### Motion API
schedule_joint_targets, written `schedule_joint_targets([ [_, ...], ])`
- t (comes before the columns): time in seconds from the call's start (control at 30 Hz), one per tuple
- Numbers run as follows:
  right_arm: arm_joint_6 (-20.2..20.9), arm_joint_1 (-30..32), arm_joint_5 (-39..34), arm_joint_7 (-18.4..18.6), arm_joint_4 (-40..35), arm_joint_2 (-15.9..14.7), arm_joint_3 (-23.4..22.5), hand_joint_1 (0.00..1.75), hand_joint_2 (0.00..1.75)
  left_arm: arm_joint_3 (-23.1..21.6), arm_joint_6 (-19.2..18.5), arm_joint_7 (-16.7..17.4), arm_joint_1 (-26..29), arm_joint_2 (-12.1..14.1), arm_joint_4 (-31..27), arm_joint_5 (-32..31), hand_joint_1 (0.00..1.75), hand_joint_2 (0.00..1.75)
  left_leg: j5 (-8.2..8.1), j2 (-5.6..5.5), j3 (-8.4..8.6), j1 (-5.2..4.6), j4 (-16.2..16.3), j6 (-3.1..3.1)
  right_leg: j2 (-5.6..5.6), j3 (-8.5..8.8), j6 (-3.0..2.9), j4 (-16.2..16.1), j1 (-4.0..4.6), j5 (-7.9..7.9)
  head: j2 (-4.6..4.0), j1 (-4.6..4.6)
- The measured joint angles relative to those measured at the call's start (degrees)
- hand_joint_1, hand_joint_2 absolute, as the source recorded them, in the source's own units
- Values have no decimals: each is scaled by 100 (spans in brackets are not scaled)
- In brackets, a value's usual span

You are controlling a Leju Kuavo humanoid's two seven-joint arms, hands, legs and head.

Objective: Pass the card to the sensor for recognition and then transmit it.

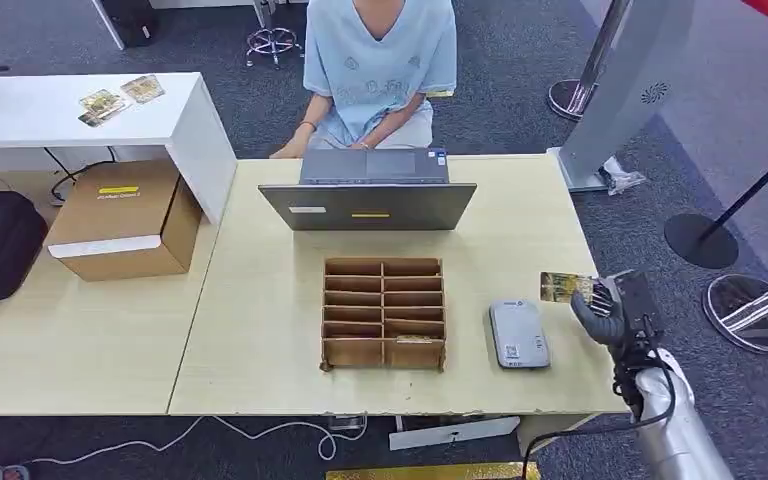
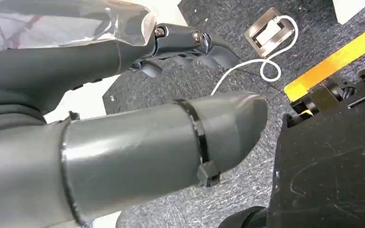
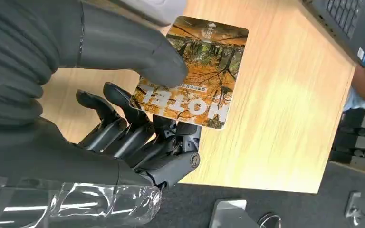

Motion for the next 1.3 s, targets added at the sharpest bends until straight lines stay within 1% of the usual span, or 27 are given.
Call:
schedule_joint_targets([
  [0.5,-24,-66,-273,13,188,-190,179,175,175,175,4,42,5,28,0,103,0,0,0,0,0,0,0,0,0,0,0,0,0,0,0,-2],
  [0.8,11,-50,-531,26,188,-234,282,175,175,271,11,42,14,44,0,140,0,0,0,0,1,0,0,0,0,-1,0,0,0,0,0,0],
  [0.83,59,-40,-598,26,188,-236,286,175,175,273,11,42,14,44,0,148,0,0,0,0,1,0,0,0,0,0,0,0,0,0,0,0],
  [0.93,366,33,-952,-17,184,-242,288,175,175,297,11,42,14,46,0,155,0,0,0,0,1,0,0,0,0,0,0,0,0,0,0,-2],
  [1.07,614,127,-1215,-61,170,-242,293,175,175,310,2,42,13,46,0,168,0,0,0,0,1,0,0,0,0,0,0,-1,0,0,0,-2],
  [1.3,682,172,-1289,-31,170,-242,397,175,175,345,0,44,12,46,0,208,0,0,0,1,1,0,0,0,0,0,0,0,0,0,0,0],
])
